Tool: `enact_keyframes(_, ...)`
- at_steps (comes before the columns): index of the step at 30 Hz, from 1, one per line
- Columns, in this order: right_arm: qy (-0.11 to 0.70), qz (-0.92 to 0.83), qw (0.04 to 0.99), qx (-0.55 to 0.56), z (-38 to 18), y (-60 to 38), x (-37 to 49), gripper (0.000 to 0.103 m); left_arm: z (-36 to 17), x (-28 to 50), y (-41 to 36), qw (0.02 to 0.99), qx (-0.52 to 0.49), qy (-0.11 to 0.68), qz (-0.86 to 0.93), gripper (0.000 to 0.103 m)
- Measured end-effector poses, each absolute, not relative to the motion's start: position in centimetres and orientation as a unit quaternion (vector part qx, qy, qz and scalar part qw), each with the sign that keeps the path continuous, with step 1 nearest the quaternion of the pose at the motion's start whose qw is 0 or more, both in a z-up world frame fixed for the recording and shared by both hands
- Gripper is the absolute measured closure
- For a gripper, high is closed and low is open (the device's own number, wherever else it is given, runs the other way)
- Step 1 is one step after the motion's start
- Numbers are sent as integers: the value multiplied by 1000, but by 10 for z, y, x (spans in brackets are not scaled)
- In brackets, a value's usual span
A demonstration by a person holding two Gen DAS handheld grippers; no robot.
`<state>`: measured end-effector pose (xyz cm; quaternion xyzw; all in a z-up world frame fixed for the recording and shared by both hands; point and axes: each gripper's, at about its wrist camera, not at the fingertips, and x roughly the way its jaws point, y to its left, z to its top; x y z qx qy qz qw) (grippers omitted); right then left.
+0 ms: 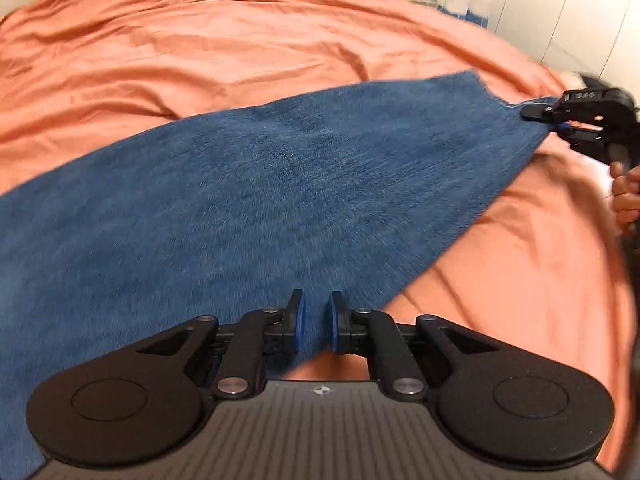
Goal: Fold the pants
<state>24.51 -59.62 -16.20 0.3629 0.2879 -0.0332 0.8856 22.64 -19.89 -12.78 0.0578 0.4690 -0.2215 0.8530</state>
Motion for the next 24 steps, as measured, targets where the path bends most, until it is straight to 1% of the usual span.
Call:
enact_keyframes(1, 279, -30, 892, 353, -153, -592, 244, 101, -121, 221, -191, 853, 45, 469, -226, 88)
enact_keyframes(8, 226, 14, 939, 261, -60, -538, 240, 101, -61, 183, -126, 886, -19, 418, -200, 88)
enact_keyframes(12, 202, 49, 955, 213, -2, -484, 246, 101, -33, 165, -86, 905, -31, 387, -173, 88)
enact_keyframes(16, 186, 90, 962, 179, 44, -417, 254, 101, -16, 156, -41, 917, -67, 363, -149, 88)
enact_keyframes(20, 181, 130, 962, 155, 69, -340, 264, 101, -15, 154, 0, 924, -93, 350, -119, 88)
enact_keyframes(24, 201, 161, 955, 148, 65, -259, 275, 101, -26, 159, 44, 921, -136, 351, -98, 88)
